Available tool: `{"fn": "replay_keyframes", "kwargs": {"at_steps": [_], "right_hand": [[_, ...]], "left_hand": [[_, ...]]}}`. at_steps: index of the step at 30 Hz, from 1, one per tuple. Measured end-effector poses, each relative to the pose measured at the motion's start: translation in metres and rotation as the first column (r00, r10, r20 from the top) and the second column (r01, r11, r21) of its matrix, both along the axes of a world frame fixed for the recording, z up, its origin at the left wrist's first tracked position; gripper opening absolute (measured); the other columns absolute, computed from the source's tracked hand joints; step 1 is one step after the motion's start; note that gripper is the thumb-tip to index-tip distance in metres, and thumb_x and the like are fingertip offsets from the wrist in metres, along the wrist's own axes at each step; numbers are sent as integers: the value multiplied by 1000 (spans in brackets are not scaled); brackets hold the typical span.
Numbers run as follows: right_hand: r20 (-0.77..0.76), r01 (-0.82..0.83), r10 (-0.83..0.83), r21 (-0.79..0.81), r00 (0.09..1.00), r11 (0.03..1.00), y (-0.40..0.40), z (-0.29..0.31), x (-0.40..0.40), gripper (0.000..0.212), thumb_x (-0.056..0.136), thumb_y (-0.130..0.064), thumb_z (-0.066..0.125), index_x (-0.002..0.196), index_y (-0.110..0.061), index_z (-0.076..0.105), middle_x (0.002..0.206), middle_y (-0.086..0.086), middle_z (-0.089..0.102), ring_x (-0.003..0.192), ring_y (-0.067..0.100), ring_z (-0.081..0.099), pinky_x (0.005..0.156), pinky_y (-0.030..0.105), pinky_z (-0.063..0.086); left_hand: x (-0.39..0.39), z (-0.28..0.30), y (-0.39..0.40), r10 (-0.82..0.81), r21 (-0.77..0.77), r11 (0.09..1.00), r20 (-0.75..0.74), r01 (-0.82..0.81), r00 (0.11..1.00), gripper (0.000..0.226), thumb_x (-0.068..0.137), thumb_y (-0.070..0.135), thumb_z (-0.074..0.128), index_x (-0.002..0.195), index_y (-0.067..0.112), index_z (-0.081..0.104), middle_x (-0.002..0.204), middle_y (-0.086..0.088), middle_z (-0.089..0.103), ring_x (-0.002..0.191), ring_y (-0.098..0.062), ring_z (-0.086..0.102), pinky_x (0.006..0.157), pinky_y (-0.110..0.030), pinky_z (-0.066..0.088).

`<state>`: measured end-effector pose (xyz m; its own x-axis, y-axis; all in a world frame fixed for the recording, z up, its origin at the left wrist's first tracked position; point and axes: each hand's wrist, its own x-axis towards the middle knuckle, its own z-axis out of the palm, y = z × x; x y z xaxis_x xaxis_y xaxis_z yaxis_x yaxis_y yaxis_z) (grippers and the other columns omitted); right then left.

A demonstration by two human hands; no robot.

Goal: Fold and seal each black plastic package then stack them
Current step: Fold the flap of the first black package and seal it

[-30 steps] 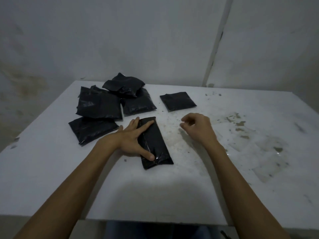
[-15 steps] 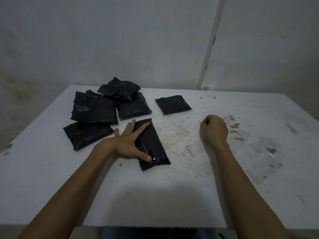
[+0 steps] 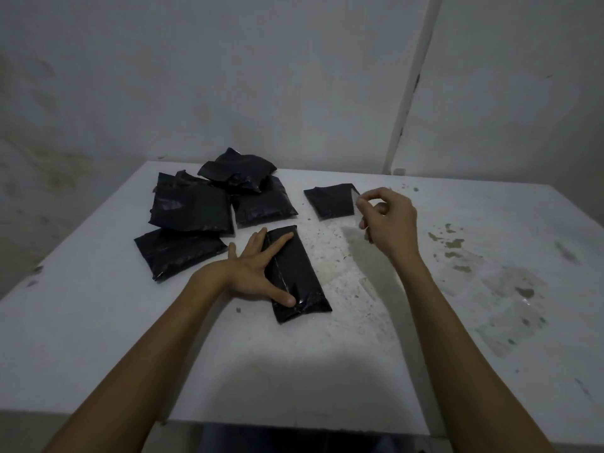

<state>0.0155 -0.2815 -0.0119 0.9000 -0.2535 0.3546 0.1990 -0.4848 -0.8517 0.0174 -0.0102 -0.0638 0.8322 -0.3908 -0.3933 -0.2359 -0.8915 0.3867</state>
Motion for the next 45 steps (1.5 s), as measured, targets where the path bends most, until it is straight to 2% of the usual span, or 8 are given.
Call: {"fn": "replay_keyframes", "kwargs": {"at_steps": [4,11,16,19,32,38,42,45], "right_hand": [[-26,-188,196,189,980,964,21,2,-4,8,100,-9,64,103,-7,71,85,12,75,57,23,69,57,30,60],[-73,-358,382,224,921,906,57,-26,-26,15,93,-10,74,107,-13,77,99,3,77,89,18,75,80,31,63],[-142,-330,371,249,918,911,81,-48,-44,22,83,-1,75,102,-11,78,92,2,77,84,15,74,81,38,64],[-123,-272,314,272,942,923,85,-49,-43,11,90,-9,70,91,-11,80,85,2,77,83,20,74,81,43,63],[-219,-104,154,224,963,969,94,-37,-44,11,86,-10,75,81,-17,82,74,-4,76,69,15,73,72,38,64],[-273,-105,207,345,939,933,90,-36,-63,16,83,2,76,90,-12,75,75,13,73,63,20,71,66,33,64],[-226,-58,149,366,963,929,95,-49,-73,21,83,4,74,94,-14,72,73,13,72,63,21,72,66,36,64],[-199,-56,152,418,968,906,94,-52,-73,21,84,5,73,97,-11,71,75,14,73,63,21,72,67,34,63]], "left_hand": [[1,1,-1,-2,-2,1000,-4,2,1000,136,64,76,80,152,59,-22,164,-1,-38,153,-22,-32,120,-60,-22],[0,-11,2,22,-99,995,59,-16,998,153,53,82,78,152,45,-32,167,-1,-33,153,-18,-30,119,-61,-24],[-11,-12,0,120,-304,950,158,-68,980,139,55,66,91,151,29,-3,160,8,16,152,-12,8,120,-52,-27],[-12,-19,2,165,-367,926,188,-87,968,131,45,77,84,140,32,6,162,4,24,154,-16,16,121,-51,-25],[-14,-21,1,154,-336,938,201,-79,968,127,42,86,77,137,39,9,165,1,17,157,-22,15,121,-56,-25],[-16,-20,-2,146,-353,933,196,-70,970,144,43,83,78,152,31,0,165,7,9,157,-23,10,120,-54,-26],[-21,-19,-5,210,-433,899,301,-63,930,130,40,82,81,140,37,13,157,14,6,149,-24,20,128,-54,11],[-24,-21,-3,265,-487,869,308,-88,914,120,38,78,85,130,41,18,136,12,20,128,-20,35,111,-46,44]]}}
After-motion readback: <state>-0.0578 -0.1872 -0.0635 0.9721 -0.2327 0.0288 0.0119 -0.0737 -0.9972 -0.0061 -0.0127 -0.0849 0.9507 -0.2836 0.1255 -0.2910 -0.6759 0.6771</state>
